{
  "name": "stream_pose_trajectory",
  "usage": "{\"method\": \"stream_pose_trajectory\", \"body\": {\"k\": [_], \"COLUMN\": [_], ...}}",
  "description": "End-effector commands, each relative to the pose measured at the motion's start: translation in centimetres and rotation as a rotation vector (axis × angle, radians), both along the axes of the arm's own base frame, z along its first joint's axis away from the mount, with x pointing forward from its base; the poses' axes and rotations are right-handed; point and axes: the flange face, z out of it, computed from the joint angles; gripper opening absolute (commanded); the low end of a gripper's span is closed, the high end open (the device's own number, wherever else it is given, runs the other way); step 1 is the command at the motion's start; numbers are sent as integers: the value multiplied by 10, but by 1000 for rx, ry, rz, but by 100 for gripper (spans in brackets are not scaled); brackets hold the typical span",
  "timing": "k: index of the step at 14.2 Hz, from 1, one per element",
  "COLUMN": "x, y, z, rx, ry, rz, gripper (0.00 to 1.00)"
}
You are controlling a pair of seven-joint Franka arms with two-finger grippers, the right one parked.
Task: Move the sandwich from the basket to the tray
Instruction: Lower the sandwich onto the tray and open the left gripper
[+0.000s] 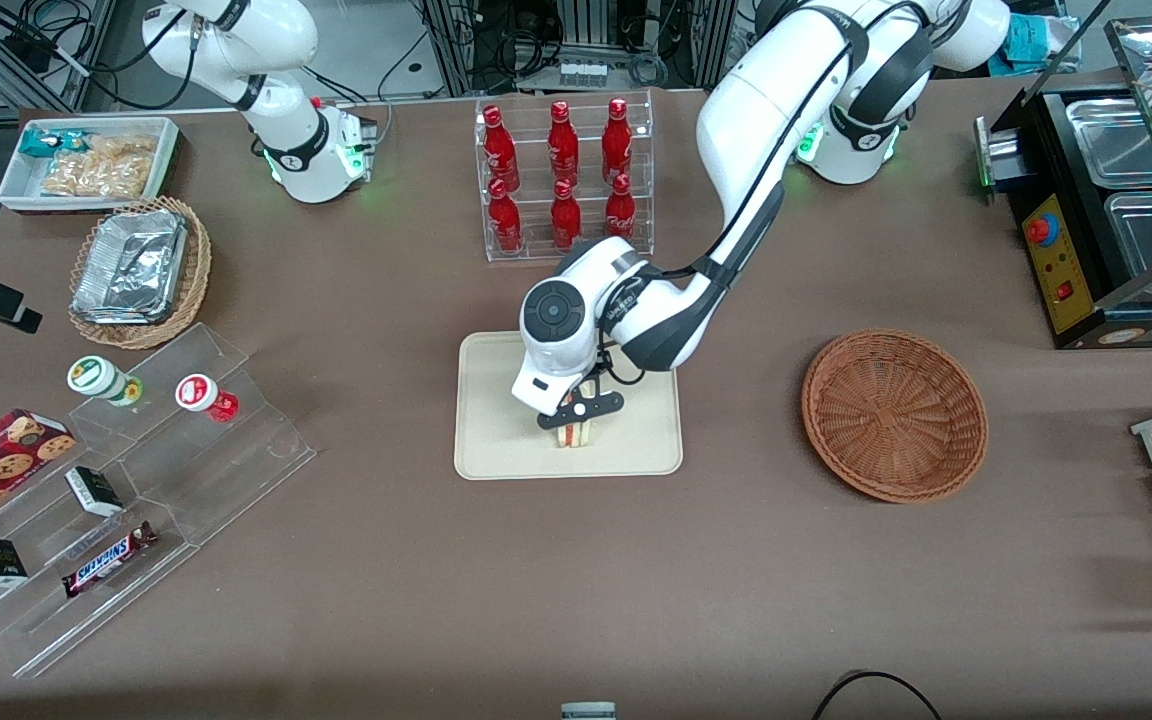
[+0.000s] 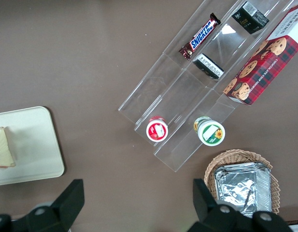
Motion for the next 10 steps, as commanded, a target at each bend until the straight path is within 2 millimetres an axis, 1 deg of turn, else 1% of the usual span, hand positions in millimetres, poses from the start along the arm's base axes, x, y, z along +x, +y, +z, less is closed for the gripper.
{"method": "stream_pose_trajectory", "body": {"k": [1,2,3,5,7,8,9,10], "x": [-2,-1,-2,0,2,2,-2,2], "y": [-12,-13,-13,-12,-11,-5,1,12], "z": [7,10,13,25,46,64,77,89], "rx": [-13,-18,-18,-22,-30,-14,24,72], "ry": [-10,-16,-18,-30,-57,-59,-36,-50], "rz": [14,15,10,9,2,-3,-19,-58], "gripper": [35,89,100,100,100,100,100,100]}}
